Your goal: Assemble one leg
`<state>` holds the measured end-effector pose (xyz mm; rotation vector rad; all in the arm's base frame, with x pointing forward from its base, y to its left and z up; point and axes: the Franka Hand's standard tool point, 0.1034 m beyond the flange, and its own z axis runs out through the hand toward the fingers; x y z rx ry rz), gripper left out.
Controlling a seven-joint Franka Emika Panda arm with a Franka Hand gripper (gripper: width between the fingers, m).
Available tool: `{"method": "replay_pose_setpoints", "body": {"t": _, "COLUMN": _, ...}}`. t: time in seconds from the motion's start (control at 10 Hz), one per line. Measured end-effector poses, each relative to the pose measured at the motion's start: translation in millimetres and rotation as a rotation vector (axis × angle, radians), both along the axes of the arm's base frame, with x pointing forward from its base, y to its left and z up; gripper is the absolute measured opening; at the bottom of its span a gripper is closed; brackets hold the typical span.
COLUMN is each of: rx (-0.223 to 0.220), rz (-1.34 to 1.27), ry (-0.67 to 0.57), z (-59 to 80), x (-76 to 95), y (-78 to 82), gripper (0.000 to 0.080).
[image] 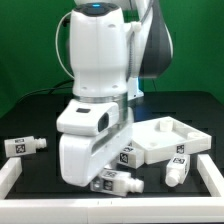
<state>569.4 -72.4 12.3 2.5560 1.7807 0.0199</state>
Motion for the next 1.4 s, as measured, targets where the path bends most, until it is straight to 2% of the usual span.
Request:
{"method": "replay_pose_setpoints", "body": {"t": 0.1, "rx": -0.01, "rz": 0.012, "ry": 0.008, "z": 0.1, "x": -13.5, "y": -27.3, "gripper": 0.0284}}
{"method": "replay_pose_setpoints", "body": {"t": 0.3, "rx": -0.016, "rz": 0.039, "ry": 0.02, "z": -3.8, "x": -25.5, "y": -68.4, "gripper": 0.0284}}
{"method": "replay_pose_setpoints", "body": {"t": 0.5, "rx": -0.017, "rz": 0.016, "ry": 0.014, "z": -3.9, "x": -25.5, "y": -83.2, "gripper": 0.0284}}
{"method": "replay_pose_setpoints", "body": {"t": 0.8, "rx": -0.017, "rz": 0.013, "ry": 0.014, "z": -4.0, "x": -25.9, "y": -84.4, "gripper": 0.0293}}
{"method": "replay_pose_setpoints", "body": {"t": 0.9, "rx": -0.015, "rz": -0.021, "ry": 0.014, "z": -2.9, "x": -25.0, "y": -81.1, "gripper": 0.0462}}
{"method": "replay_pose_setpoints", "body": {"t": 1.0, "rx": -0.016, "rz": -0.088, "ry": 0.01, "z": 5.7, "x": -21.0, "y": -64.4, "gripper": 0.0605}}
{"method": "replay_pose_setpoints", "body": {"t": 1.1, "rx": -0.016, "rz": -0.114, "ry": 0.0, "z": 14.6, "x": -23.7, "y": -47.8, "gripper": 0.0636}}
{"method": "replay_pose_setpoints", "body": {"t": 1.3, "rx": -0.015, "rz": -0.124, "ry": -0.006, "z": 33.8, "x": -39.0, "y": -8.5, "gripper": 0.0647}}
{"method": "replay_pose_setpoints", "body": {"t": 1.4, "rx": -0.012, "rz": -0.174, "ry": -0.014, "z": 42.6, "x": -40.5, "y": 8.5, "gripper": 0.0647}}
